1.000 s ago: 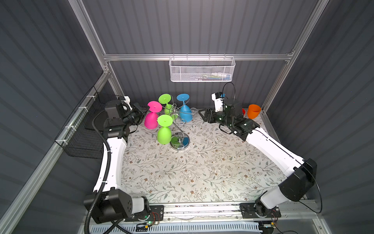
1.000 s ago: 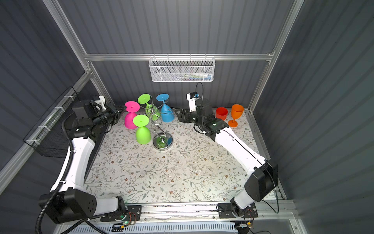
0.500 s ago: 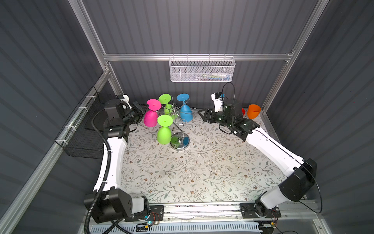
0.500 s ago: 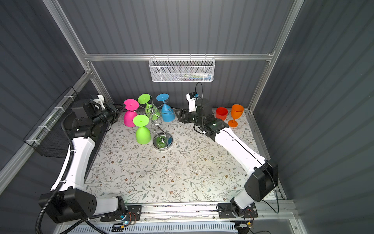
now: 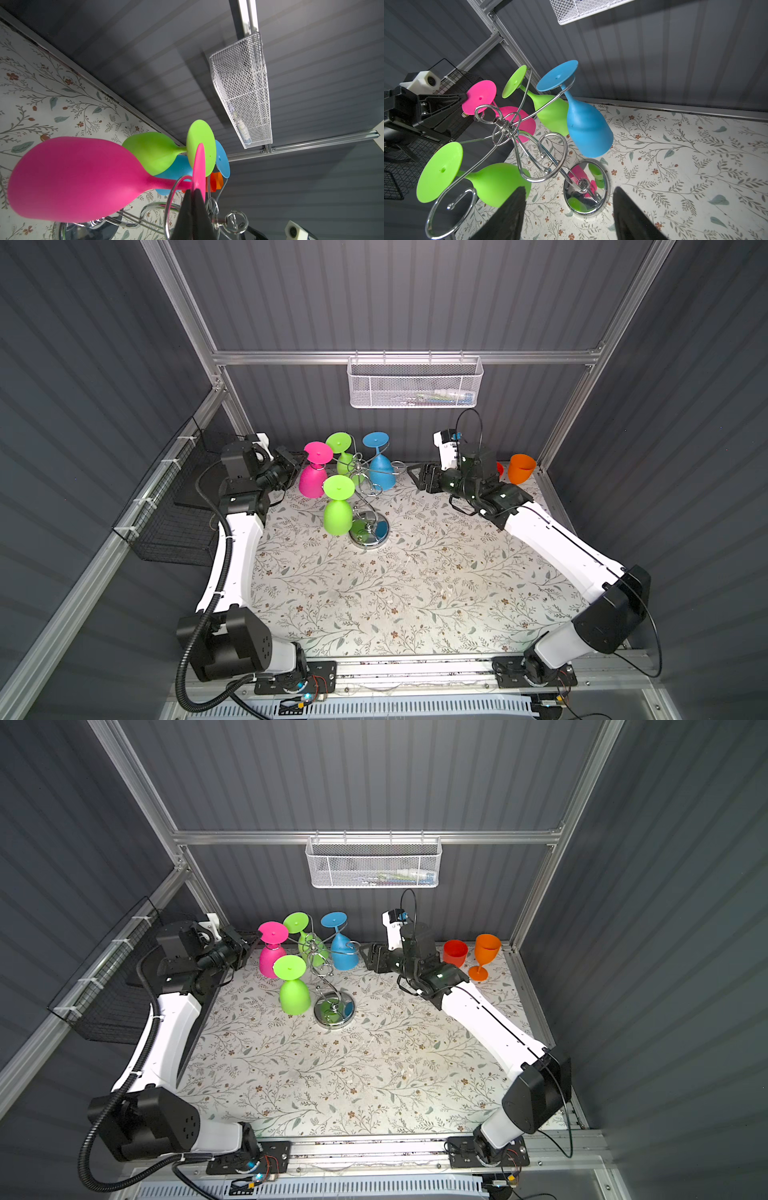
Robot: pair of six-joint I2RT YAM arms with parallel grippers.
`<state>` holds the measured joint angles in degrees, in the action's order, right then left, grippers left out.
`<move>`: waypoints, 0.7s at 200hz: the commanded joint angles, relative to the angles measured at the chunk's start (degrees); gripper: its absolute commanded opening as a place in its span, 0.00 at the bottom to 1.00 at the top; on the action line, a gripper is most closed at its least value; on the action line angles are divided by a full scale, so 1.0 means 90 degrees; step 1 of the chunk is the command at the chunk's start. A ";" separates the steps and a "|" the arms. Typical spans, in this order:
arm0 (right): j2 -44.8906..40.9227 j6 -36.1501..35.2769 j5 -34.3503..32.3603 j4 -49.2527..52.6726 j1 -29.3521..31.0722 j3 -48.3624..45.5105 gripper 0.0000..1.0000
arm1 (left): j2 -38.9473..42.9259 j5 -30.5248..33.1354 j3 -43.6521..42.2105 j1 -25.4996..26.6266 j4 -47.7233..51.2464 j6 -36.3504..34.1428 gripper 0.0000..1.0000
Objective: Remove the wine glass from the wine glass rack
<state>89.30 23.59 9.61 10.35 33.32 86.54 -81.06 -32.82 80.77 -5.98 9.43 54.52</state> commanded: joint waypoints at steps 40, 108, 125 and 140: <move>-0.0168 -0.0075 -0.0071 0.0001 0.0029 0.0042 0.67 | -0.0040 -0.0221 0.0295 0.0417 -0.0329 -0.0036 0.00; -0.0140 -0.0063 -0.0030 -0.0007 0.0079 0.0062 0.67 | 0.0404 -0.0289 -0.0265 0.0547 -0.0310 -0.0003 0.00; -0.0140 -0.0071 -0.0048 0.0002 0.0098 0.0055 0.67 | 0.0535 -0.0301 -0.0384 0.0547 -0.0272 -0.0008 0.00; -0.0142 -0.0074 -0.0050 0.0000 0.0111 0.0042 0.67 | 0.0639 -0.0313 -0.0490 0.0554 -0.0233 -0.0013 0.00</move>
<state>89.30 23.53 9.63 10.39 33.89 86.54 -78.04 -34.33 77.65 -1.41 7.68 54.52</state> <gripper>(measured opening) 0.673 0.048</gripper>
